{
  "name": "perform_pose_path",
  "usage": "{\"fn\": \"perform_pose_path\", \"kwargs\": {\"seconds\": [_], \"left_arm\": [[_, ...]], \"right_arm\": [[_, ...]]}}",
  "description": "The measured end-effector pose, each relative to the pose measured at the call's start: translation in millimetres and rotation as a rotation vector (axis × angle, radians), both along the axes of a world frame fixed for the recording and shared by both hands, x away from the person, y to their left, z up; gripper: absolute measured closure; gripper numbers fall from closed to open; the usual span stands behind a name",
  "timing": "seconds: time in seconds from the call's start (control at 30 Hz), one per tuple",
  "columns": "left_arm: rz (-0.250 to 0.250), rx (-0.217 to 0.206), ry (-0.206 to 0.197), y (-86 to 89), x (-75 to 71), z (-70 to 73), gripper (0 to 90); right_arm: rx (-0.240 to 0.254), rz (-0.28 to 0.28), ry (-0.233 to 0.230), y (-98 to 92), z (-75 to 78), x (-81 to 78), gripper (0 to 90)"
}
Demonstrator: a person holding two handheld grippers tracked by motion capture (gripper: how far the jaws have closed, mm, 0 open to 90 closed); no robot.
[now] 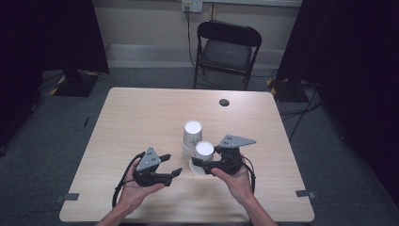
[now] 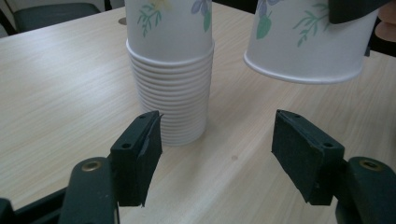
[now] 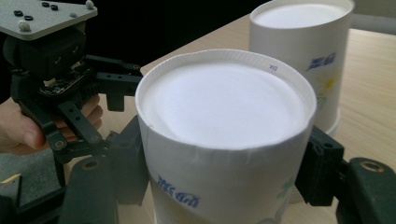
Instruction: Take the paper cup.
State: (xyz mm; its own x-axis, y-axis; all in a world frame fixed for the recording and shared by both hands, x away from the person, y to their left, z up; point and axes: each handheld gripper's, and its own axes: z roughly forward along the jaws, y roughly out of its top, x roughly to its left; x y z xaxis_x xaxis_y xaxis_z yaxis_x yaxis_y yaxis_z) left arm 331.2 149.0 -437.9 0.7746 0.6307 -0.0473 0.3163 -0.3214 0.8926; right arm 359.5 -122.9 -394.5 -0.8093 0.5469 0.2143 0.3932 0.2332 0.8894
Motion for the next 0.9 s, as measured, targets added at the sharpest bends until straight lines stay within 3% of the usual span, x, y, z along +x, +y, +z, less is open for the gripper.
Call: {"fn": "perform_pose_path", "kwargs": {"seconds": [0.23,0.33,0.43,0.57,0.67,0.7,0.9], "left_arm": [[0.003,0.016,-0.026,0.6,-5.7,-2.3,33.5],[-0.021,0.021,-0.025,-2.0,-7.4,-3.4,31.9],[-0.028,0.049,-0.060,-6.0,-12.1,-5.5,36.6],[-0.015,0.064,-0.075,-9.7,-12.8,-8.9,42.3],[-0.009,0.070,-0.075,-11.9,-11.9,-10.6,44.3],[-0.020,0.067,-0.058,-13.1,-11.2,-11.5,44.4],[-0.021,0.067,-0.086,-16.4,-15.1,-8.6,49.6]], "right_arm": [[0.010,0.044,0.006,16.4,-1.7,-4.6,32.2],[0.017,0.060,0.007,21.8,-1.6,-5.8,32.2],[0.015,0.078,0.004,26.6,-0.8,-6.9,32.2],[0.021,0.098,0.007,31.7,-1.5,-8.5,32.3],[0.038,0.106,0.025,33.1,-3.1,-8.4,32.3],[0.044,0.110,0.031,33.7,-3.2,-8.5,32.3],[0.100,0.133,0.096,36.1,-5.9,-6.5,32.5]]}}
